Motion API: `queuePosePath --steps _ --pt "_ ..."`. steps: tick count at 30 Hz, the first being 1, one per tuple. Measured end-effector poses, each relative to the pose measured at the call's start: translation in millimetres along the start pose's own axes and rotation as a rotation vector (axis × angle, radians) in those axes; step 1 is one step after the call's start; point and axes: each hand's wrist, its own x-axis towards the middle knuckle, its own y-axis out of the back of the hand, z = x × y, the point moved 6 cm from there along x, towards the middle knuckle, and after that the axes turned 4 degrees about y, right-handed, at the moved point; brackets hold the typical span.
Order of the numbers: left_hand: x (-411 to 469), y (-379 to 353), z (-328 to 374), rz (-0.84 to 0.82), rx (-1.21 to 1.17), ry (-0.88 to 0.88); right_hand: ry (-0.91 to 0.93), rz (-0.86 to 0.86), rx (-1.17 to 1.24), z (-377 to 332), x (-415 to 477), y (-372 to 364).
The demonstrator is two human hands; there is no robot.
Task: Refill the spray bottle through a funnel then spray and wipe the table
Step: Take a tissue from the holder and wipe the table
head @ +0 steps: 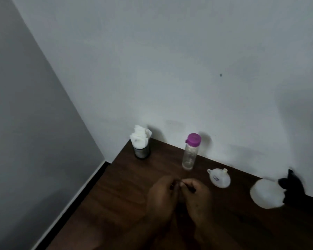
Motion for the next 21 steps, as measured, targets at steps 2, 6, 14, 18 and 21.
queuePosePath --steps 2,6,14,18,21 --pt "21 19 -23 0.016 0.028 0.052 0.036 -0.016 -0.046 -25 17 -28" --pt "65 56 -60 0.119 0.013 0.098 0.11 0.045 -0.065 -62 51 -77" --pt "139 94 -102 0.222 -0.109 0.186 0.124 0.143 -0.175 -95 104 -131" --pt "156 91 -111 0.212 -0.131 0.212 0.088 0.195 -0.209 -97 120 -143" --pt "161 93 -106 0.195 -0.144 0.171 0.062 0.23 -0.254 -98 125 -146"
